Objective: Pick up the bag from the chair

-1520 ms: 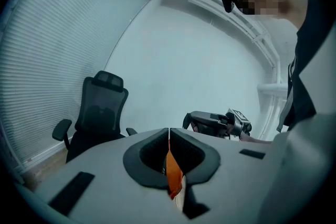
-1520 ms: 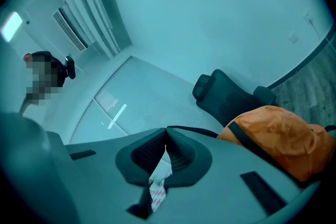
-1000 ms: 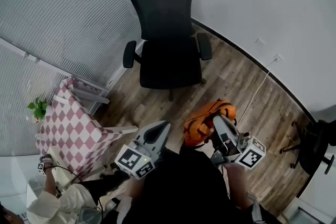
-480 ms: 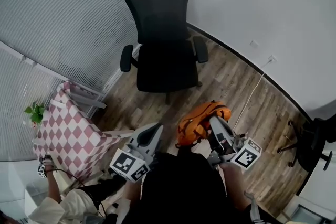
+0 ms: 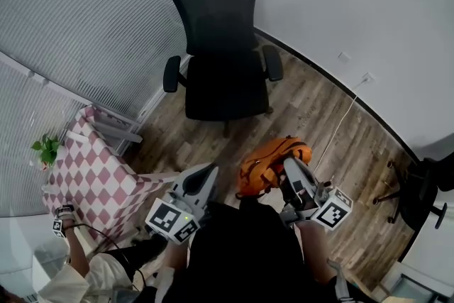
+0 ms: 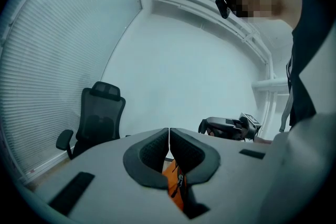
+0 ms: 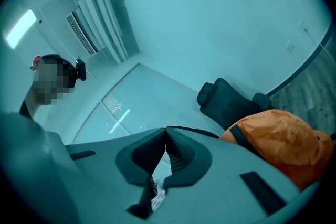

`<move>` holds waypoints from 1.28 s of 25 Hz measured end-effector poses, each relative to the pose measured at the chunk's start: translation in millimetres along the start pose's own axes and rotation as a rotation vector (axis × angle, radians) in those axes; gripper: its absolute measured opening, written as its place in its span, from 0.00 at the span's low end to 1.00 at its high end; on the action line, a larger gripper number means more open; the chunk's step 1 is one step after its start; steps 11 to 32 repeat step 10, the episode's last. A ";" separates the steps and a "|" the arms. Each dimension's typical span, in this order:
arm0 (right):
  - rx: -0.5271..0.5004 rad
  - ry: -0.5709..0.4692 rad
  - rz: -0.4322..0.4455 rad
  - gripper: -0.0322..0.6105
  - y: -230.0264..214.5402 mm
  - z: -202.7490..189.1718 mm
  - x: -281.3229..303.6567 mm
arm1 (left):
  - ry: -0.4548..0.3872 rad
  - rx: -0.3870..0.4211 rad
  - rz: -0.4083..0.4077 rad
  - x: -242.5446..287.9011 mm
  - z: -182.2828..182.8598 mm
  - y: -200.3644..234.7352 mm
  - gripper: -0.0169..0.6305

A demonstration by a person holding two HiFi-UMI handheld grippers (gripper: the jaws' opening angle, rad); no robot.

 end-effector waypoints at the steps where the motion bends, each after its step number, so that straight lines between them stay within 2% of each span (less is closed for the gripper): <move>1: -0.003 0.002 0.002 0.09 0.7 -0.8 0.5 | 0.001 0.000 -0.004 0.5 -0.3 0.6 0.08; 10: -0.038 0.016 0.023 0.09 5.9 1.0 -0.7 | -0.005 0.007 -0.030 5.6 2.3 1.4 0.08; 32: -0.038 0.016 0.023 0.09 5.9 1.0 -0.7 | -0.005 0.007 -0.030 5.6 2.3 1.4 0.08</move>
Point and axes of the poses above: the fingertips, and each gripper's own axes: x forward along the fingers, y to its left, z out of its top, the point moved 4 cm from there along -x, backward along the fingers, and after that the axes turned 13 degrees about x, right-handed, at the moved point
